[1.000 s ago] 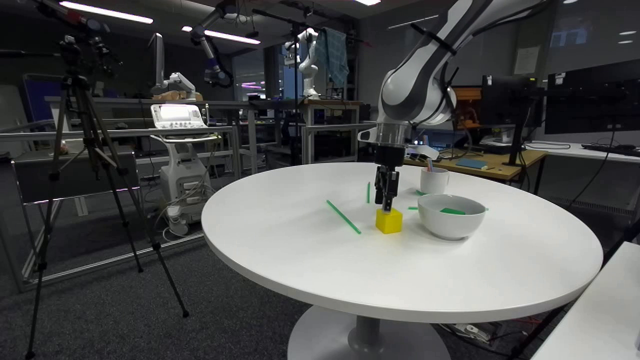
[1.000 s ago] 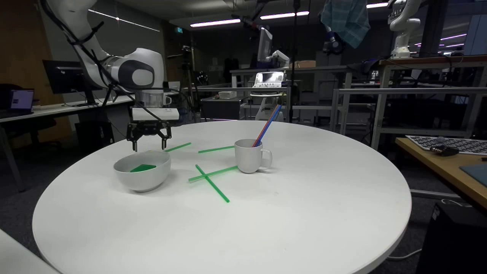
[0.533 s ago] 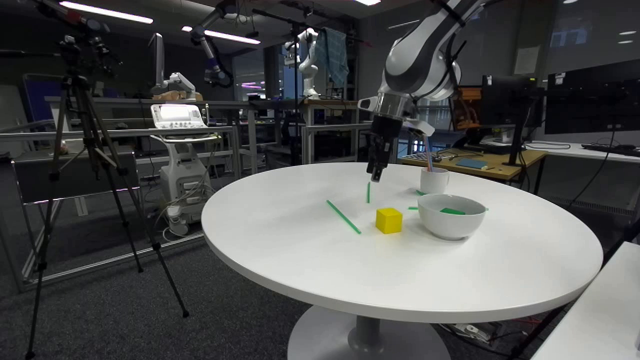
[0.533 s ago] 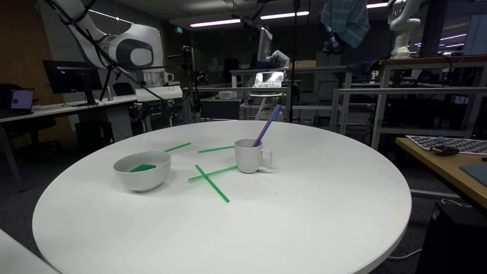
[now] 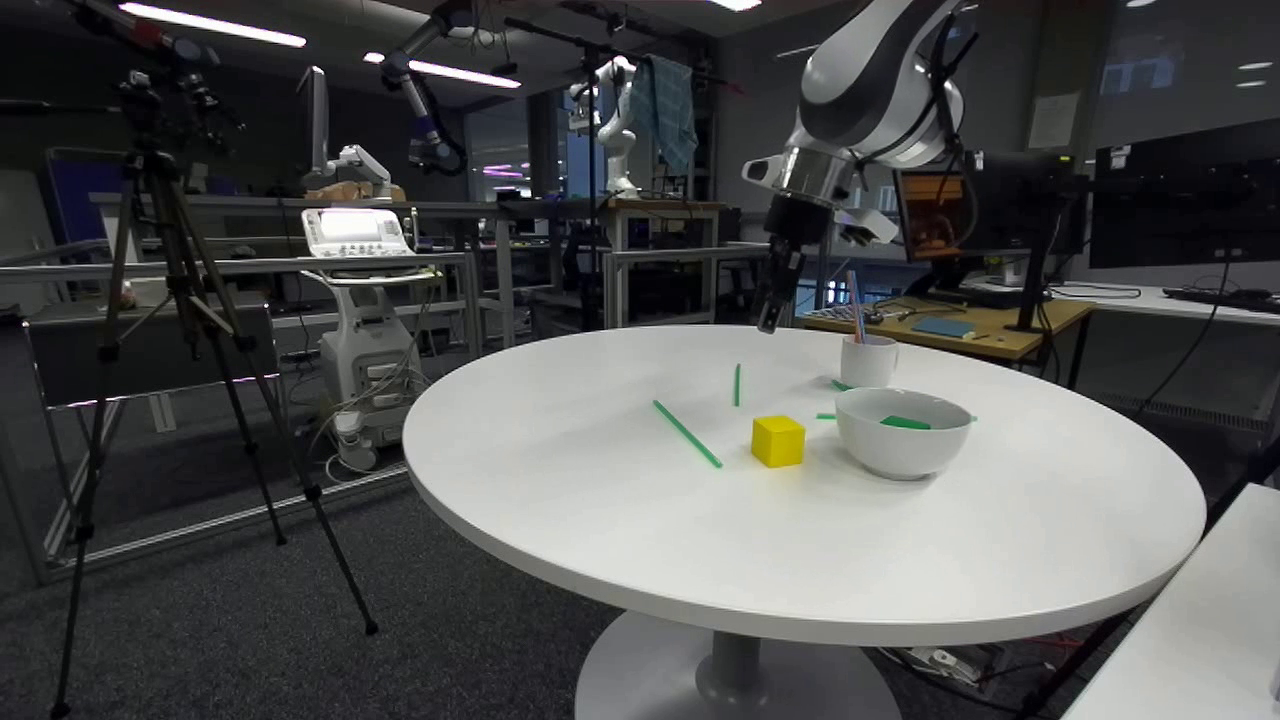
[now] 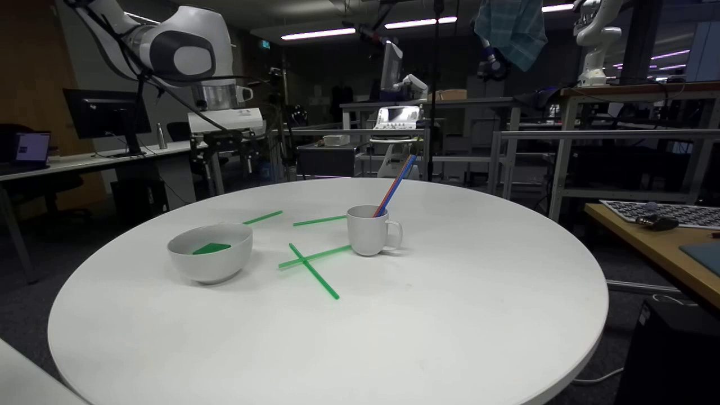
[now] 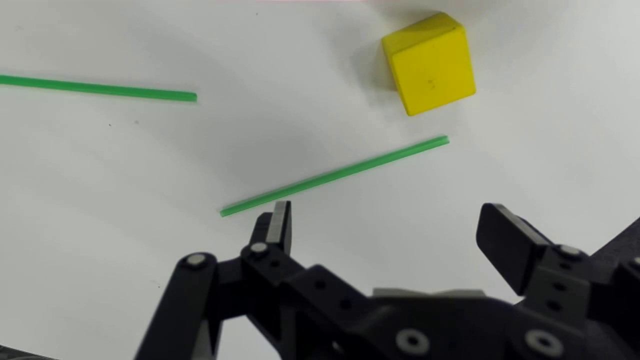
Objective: Remove the yellow block from the bowl.
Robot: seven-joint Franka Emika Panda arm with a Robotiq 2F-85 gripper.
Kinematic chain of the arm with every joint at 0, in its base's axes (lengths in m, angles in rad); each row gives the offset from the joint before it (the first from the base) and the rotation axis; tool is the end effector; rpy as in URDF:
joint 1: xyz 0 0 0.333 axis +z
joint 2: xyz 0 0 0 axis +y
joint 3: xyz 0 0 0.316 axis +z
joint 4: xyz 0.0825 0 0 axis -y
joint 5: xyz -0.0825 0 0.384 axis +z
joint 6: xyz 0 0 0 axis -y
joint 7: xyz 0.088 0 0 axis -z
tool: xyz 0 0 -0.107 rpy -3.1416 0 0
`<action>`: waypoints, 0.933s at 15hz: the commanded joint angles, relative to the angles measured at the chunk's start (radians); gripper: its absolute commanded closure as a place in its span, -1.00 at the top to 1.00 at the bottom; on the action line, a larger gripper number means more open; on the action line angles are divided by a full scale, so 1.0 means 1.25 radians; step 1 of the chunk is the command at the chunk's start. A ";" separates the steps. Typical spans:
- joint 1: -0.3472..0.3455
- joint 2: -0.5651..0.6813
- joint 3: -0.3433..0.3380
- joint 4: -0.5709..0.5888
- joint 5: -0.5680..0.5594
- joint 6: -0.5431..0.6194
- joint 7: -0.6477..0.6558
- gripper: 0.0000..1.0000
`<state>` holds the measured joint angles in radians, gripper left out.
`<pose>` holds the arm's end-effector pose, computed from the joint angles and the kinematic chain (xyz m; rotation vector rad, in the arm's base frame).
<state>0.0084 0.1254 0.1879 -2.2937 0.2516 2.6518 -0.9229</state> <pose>0.5378 0.0995 0.3193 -2.7323 -1.3308 -0.4209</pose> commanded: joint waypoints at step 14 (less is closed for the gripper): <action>0.017 -0.078 -0.042 -0.085 0.059 0.019 0.004 1.00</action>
<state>0.0080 0.0281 0.1570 -2.4008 0.3279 2.6773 -0.9219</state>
